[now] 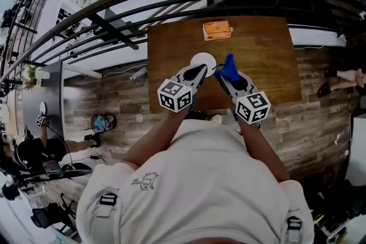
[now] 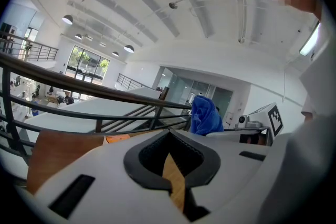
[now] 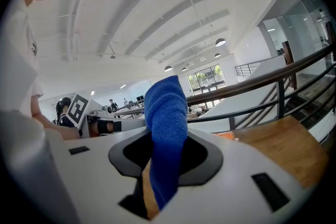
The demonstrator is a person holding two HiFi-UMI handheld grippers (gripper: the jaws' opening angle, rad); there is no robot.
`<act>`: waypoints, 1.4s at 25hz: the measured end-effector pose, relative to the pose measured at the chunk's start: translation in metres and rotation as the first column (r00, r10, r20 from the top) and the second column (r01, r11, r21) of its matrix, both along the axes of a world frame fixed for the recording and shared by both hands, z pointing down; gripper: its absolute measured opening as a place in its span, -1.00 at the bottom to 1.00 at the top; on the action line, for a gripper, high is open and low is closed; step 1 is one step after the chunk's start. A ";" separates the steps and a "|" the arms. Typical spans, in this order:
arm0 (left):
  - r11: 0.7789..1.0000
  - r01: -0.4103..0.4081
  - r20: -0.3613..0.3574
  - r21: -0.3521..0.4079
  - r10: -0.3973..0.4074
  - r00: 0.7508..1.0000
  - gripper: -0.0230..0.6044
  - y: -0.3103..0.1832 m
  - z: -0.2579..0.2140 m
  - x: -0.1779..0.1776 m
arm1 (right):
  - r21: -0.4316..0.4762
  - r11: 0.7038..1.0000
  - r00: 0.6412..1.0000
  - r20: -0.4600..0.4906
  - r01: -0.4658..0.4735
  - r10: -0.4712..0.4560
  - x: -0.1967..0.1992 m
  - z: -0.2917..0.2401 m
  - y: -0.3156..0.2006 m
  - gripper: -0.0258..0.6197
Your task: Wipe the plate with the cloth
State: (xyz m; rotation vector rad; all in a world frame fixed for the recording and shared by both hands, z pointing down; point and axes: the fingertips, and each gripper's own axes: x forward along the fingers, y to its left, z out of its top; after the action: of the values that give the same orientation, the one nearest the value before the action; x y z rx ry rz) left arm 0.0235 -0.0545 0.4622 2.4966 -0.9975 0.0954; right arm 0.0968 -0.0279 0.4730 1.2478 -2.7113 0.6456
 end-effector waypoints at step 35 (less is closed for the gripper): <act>0.958 0.025 0.041 -0.284 -0.014 0.999 -0.90 -0.091 0.130 -0.070 | -0.225 0.971 0.994 -0.048 0.086 -0.100 -0.064 0.096 -0.122 -0.54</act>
State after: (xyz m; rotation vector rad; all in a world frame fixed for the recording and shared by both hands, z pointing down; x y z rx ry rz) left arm -0.0462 -0.1451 0.5926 2.2290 -0.9502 0.2627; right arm 0.0324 -0.1503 0.5694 1.0627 -2.5475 0.8586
